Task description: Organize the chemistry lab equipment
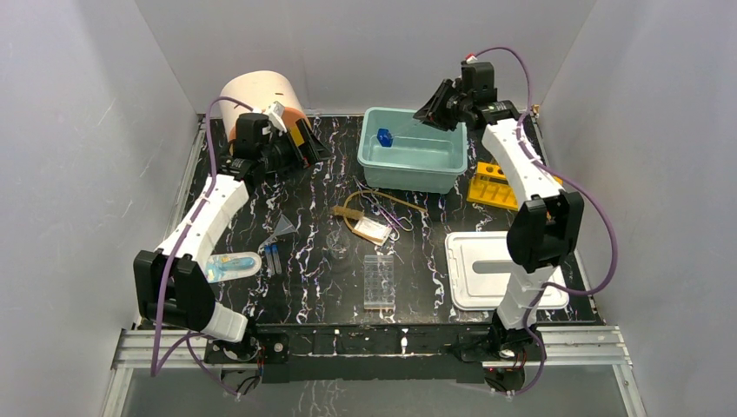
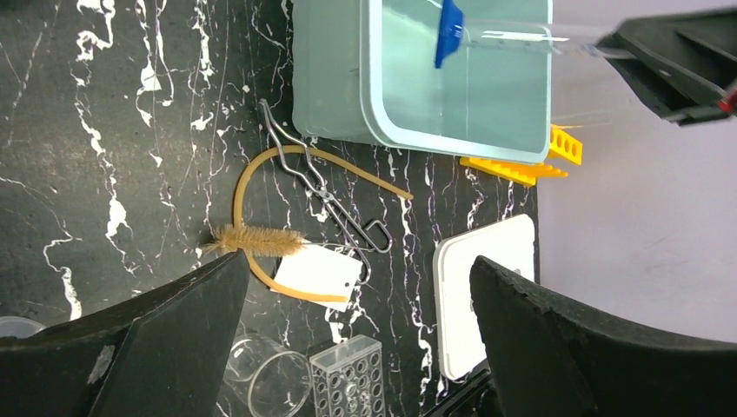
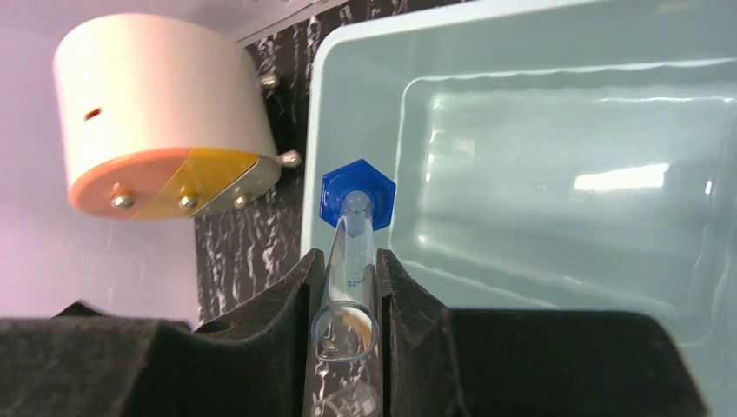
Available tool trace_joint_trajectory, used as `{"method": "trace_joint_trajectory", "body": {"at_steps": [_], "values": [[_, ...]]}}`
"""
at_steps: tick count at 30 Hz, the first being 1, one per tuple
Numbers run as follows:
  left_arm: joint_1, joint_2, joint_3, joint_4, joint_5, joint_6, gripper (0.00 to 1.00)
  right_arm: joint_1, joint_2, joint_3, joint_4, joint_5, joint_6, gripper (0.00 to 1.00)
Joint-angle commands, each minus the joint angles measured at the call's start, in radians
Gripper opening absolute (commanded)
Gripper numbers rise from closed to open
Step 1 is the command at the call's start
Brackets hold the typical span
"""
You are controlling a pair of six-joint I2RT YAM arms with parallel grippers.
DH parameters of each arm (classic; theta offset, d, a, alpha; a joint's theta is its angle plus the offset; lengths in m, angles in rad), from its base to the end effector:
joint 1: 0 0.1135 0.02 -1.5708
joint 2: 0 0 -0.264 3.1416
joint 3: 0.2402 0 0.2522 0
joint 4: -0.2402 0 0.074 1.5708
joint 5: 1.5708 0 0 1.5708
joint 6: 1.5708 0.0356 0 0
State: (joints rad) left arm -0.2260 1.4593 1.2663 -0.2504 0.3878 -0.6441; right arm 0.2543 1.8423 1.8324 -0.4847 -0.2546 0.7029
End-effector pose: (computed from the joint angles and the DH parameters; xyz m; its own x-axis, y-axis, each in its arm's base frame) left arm 0.3275 -0.0891 0.3419 -0.6588 -0.4189 -0.6249 0.1810 0.7180 -0.6721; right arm 0.4157 0.1173 0.3739 -0.6466 0.4783 -0.5943 -0.0525 0.7493 0.6602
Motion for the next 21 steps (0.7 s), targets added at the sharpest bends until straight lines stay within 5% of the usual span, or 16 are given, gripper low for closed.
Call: {"method": "trace_joint_trajectory", "body": {"at_steps": [1,21], "values": [[0.005,-0.03,0.07,-0.036,0.019,0.081,0.98,0.012,0.06,0.06,0.105,0.111,-0.03,0.25],[0.005,0.005,0.117,-0.09,-0.028,0.178,0.98,0.087,0.309,0.075,0.391,0.287,0.014,0.27]]}}
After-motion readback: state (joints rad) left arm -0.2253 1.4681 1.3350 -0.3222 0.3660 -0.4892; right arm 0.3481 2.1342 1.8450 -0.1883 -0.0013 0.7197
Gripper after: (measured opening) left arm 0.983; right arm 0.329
